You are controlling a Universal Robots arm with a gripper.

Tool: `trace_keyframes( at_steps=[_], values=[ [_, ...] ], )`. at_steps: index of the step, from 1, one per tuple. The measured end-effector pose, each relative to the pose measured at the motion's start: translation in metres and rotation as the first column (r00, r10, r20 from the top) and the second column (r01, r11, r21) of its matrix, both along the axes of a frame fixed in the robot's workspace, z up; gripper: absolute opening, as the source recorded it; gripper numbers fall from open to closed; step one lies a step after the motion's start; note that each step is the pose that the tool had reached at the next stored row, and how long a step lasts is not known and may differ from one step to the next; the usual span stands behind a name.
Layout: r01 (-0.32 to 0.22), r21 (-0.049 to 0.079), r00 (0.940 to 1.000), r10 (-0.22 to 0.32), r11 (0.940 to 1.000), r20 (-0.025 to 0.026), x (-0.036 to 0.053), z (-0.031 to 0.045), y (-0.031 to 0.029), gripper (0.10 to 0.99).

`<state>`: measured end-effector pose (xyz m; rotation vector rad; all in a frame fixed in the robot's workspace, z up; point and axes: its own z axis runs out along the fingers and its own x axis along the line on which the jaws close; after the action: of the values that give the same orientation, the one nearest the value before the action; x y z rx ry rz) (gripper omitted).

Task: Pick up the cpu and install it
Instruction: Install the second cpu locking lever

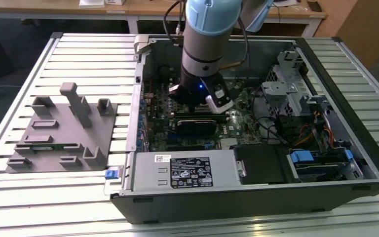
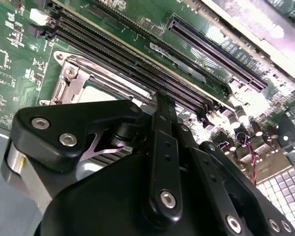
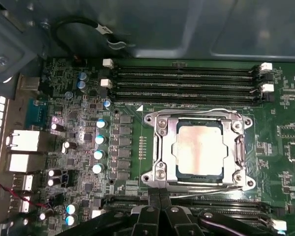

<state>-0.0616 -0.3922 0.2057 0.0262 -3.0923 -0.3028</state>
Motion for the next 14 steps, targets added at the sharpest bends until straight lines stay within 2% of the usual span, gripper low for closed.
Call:
trace_keyframes(
  at_steps=[3,9,12,14],
  values=[
    [0.000,0.013,1.0000,0.000,0.9999,0.0000,-0.0012,-0.0015,-0.0013,0.106],
    [0.000,0.044,1.0000,0.000,0.9990,0.0000,-0.0021,-0.0020,-0.0100,0.106],
    [0.000,0.068,1.0000,0.000,0.9977,0.0001,-0.0027,-0.0031,-0.0107,0.106],
    [0.000,0.076,1.0000,0.000,0.9971,0.0000,-0.0032,-0.0046,-0.0107,0.106]
  ],
)
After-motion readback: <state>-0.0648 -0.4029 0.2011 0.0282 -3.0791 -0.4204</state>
